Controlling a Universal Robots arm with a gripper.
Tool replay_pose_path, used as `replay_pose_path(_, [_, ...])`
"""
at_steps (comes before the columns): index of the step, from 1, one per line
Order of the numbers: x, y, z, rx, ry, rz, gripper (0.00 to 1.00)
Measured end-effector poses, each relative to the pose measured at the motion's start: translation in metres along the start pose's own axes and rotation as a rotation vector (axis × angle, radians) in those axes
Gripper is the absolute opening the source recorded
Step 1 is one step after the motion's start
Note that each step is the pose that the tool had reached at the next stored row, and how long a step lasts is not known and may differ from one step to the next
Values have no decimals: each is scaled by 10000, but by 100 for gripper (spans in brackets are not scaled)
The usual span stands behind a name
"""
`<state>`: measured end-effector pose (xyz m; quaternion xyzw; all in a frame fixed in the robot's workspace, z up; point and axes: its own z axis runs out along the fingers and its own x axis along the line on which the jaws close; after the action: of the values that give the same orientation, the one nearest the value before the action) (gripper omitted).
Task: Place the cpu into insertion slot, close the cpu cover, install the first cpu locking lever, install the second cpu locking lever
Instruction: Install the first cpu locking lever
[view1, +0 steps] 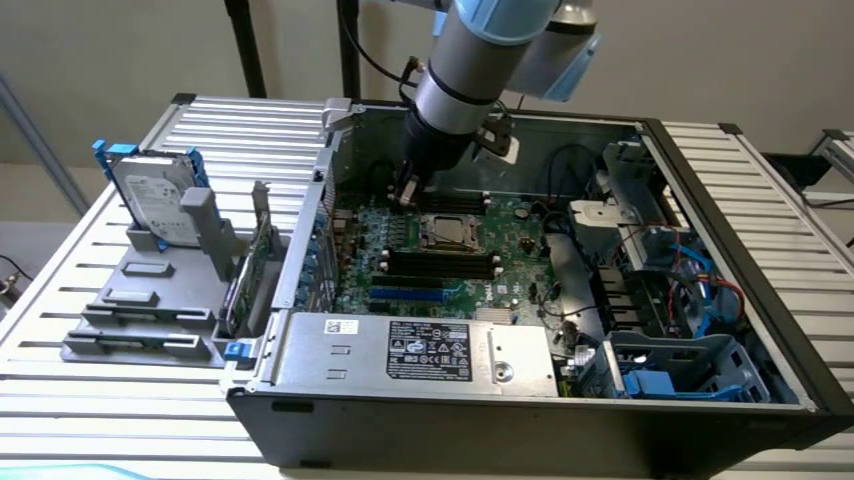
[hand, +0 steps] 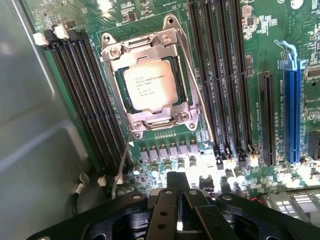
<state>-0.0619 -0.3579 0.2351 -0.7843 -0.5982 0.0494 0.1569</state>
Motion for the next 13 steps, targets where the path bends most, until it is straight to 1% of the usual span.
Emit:
replay_pose_path(3, [1,-9,-17,18,199,212,11])
replay_pose_path(4, [0,-12,-17,15,237,285,11])
replay_pose_path(8, [-11,-51,-7,11,328,442,11])
replay_pose_path(13, [-36,-133,14,32,534,602,11])
